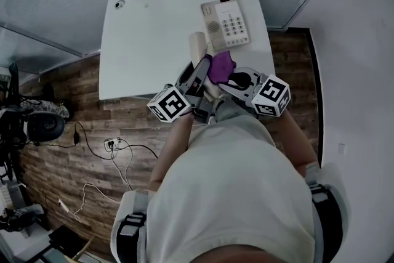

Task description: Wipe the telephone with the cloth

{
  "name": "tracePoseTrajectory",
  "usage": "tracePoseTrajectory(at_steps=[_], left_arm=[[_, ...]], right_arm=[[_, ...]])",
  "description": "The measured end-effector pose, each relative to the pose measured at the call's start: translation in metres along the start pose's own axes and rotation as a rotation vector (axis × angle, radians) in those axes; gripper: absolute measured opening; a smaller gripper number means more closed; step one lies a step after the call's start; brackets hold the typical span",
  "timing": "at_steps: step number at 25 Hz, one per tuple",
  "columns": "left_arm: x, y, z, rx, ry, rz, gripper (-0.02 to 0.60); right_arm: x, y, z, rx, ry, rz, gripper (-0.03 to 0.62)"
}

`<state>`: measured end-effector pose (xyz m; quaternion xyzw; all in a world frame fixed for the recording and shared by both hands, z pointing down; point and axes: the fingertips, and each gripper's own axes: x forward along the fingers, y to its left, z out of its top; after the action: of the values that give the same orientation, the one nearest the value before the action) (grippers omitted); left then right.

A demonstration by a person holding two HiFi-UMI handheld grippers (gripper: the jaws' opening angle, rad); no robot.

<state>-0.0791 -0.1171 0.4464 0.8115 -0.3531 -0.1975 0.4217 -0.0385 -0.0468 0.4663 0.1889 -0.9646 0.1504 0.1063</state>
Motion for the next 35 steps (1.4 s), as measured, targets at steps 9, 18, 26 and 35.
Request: tracePoseTrajectory(at_steps=[9,18,26,35], left_arm=[[-0.004,0.006,0.013,0.004,-0.041,0.022,0.229],[-0.011,0.004,0.019,0.005,-0.069,0.022,0.229],[-0.011,0.007,0.016,0.016,-0.06,0.038,0.229],[-0.005,0.007,0.008,0.058,-0.018,0.079,0.229]], right_arm=[[-0.003,-0.001,-0.018,0.032,0.029,-0.027,0.103],[-0.007,0.015,-0.041,0.072,0.068,-0.009,0.103],[-0.011,0.012,-0.053,0.092,0.074,-0.04,0.103],[-0.026,-0.014,-0.044,0.085,0.044,-0.206,0.103]])
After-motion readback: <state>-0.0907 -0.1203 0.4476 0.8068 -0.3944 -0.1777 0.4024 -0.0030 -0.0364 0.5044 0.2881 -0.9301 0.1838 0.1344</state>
